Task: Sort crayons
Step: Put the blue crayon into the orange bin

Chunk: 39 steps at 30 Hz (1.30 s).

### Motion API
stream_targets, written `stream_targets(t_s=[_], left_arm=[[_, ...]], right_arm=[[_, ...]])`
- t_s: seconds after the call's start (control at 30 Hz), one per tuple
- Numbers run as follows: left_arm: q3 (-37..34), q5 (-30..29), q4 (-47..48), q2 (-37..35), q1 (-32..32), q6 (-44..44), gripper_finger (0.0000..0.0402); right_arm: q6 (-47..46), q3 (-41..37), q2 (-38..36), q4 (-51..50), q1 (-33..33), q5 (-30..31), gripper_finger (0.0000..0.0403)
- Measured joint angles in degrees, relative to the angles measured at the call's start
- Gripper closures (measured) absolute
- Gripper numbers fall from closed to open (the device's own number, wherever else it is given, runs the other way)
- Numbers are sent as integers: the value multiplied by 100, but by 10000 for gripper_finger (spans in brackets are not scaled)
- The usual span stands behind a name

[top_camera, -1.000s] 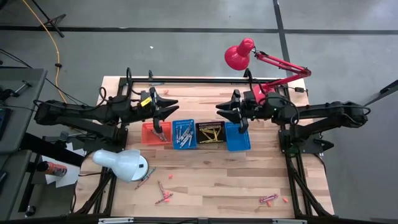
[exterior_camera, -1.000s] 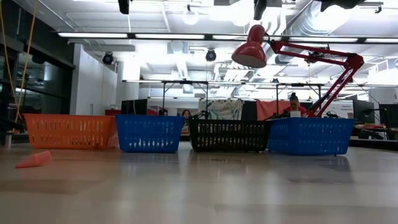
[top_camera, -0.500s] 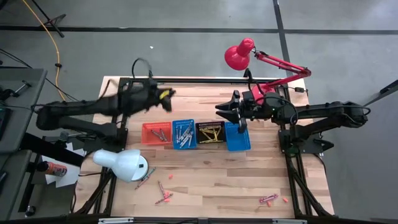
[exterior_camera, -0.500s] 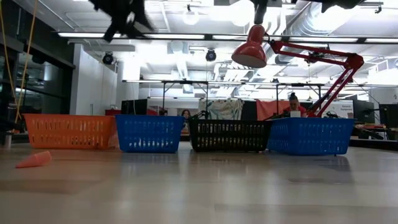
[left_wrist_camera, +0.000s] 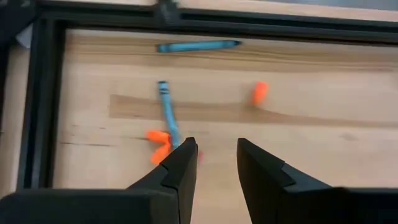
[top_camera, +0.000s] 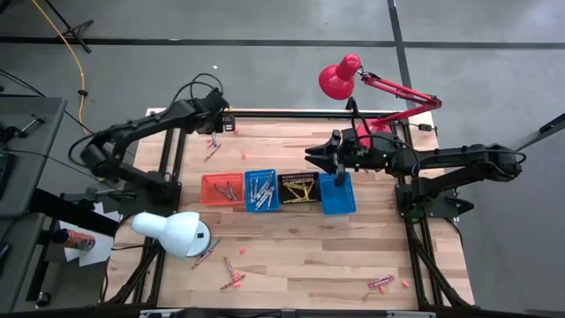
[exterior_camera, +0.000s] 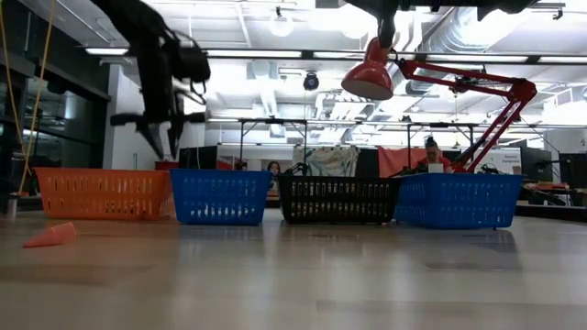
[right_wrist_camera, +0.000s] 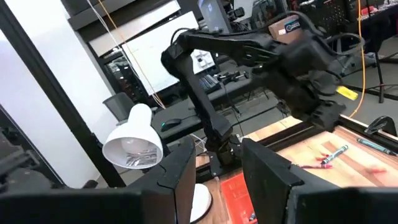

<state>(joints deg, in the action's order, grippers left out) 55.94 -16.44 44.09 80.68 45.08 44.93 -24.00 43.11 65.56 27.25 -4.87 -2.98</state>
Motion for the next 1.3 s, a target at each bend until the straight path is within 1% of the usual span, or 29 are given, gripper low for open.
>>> stream_targets(t_s=[0.23,0.4,0.5,0.7,0.9,1.0,1.1,1.3], left_arm=[[0,-73,-95,945,410,390,300],[0,-24,-124,1424,673,776,300],[0,66,-298,1612,821,722,300],[0,166,-749,1752,954,395,300],[0,289,-786,1768,1093,328,300],[8,399,-745,1896,1183,290,300],[27,265,-767,1919,1149,337,300],[28,176,-758,1974,1066,292,300]], right_arm=[[177,0,2,-487,-252,1,281],[49,0,2,-943,-443,6,281],[97,0,2,-1033,-531,4,281],[157,0,2,-1031,-688,4,281],[176,0,2,-1031,-828,4,281],[176,0,2,-1031,-878,4,281],[176,0,2,-1033,-919,43,281],[175,0,2,-1030,-928,361,281]])
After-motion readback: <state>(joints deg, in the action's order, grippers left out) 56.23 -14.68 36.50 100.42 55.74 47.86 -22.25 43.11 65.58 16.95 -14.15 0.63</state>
